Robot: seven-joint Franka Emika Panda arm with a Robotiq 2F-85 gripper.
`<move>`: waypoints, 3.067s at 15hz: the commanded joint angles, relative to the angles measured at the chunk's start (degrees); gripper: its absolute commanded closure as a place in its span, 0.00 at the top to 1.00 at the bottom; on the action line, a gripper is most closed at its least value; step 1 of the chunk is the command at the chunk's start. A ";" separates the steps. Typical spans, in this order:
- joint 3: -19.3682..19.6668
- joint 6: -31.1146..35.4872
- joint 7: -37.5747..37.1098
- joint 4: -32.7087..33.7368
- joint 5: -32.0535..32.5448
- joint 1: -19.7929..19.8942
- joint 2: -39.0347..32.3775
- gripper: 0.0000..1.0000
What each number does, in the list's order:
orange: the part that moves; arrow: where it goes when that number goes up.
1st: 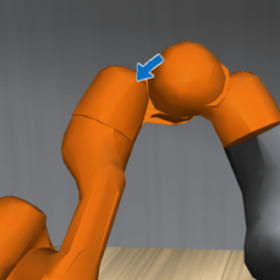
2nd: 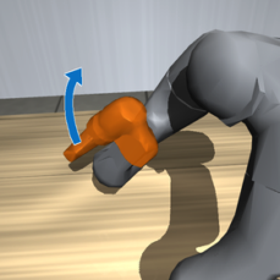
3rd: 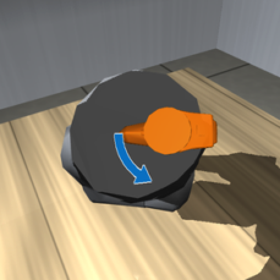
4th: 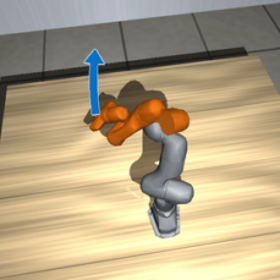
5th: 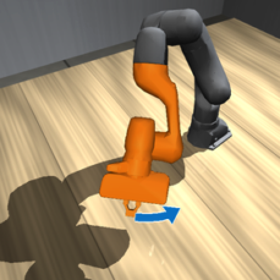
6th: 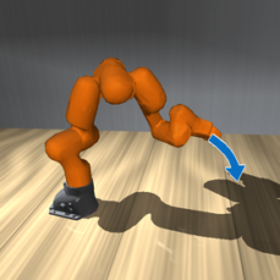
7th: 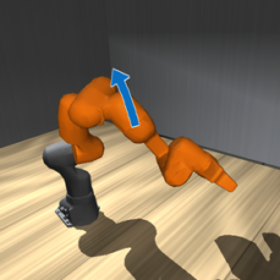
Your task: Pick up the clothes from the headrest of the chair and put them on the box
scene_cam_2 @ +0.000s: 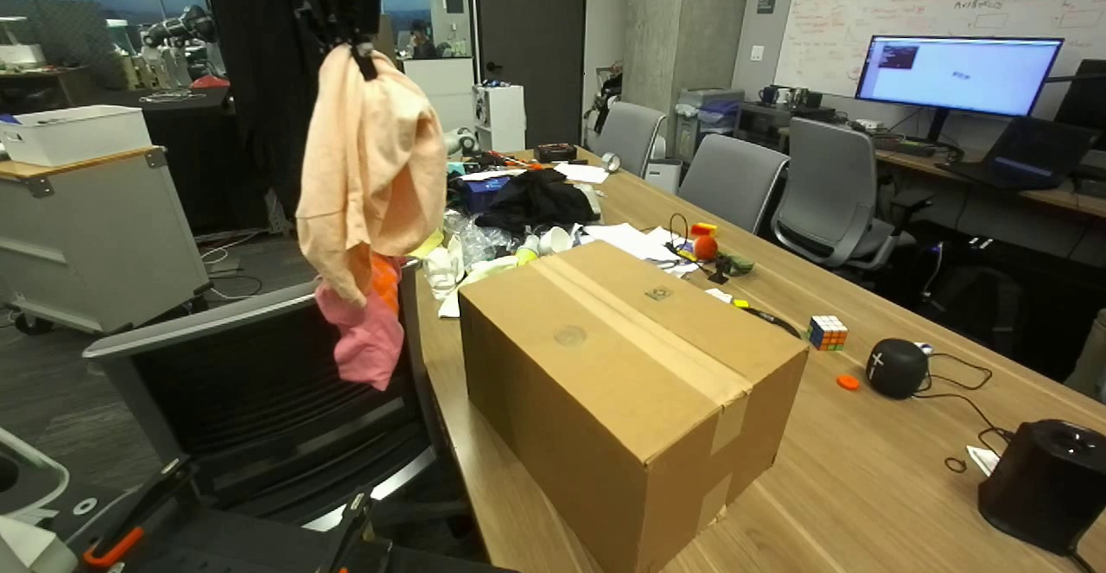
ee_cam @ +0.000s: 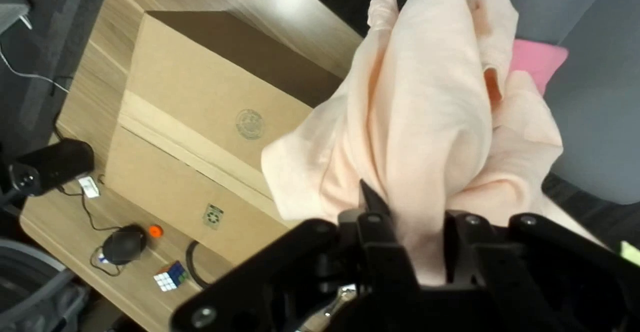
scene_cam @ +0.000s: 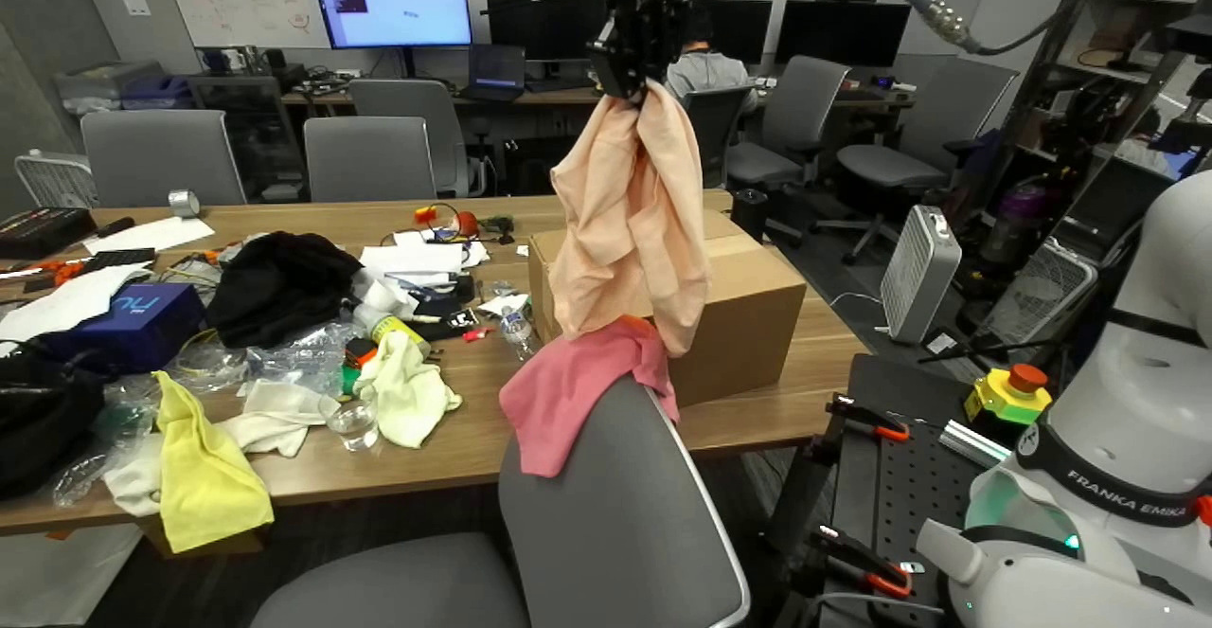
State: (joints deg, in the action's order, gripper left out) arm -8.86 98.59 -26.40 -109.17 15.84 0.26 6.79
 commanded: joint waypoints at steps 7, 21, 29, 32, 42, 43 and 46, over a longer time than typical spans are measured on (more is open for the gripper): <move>12.51 -1.13 -12.19 11.51 6.56 5.27 -10.94 0.03; 18.42 7.45 -24.77 14.07 13.73 7.58 -13.65 0.03; 18.76 13.54 -28.05 13.35 15.31 7.55 -13.90 0.46; 18.67 12.19 -24.57 13.58 14.94 7.63 -13.94 0.68; 10.98 8.36 -16.13 -5.35 13.05 -0.23 -8.58 1.00; 9.47 7.98 -15.88 -7.47 12.53 -1.71 -8.06 1.00; 5.18 7.15 -14.39 -13.16 10.40 -5.65 -6.73 1.00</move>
State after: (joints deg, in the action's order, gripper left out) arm -0.78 106.71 -43.80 -116.25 28.38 -2.54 -4.06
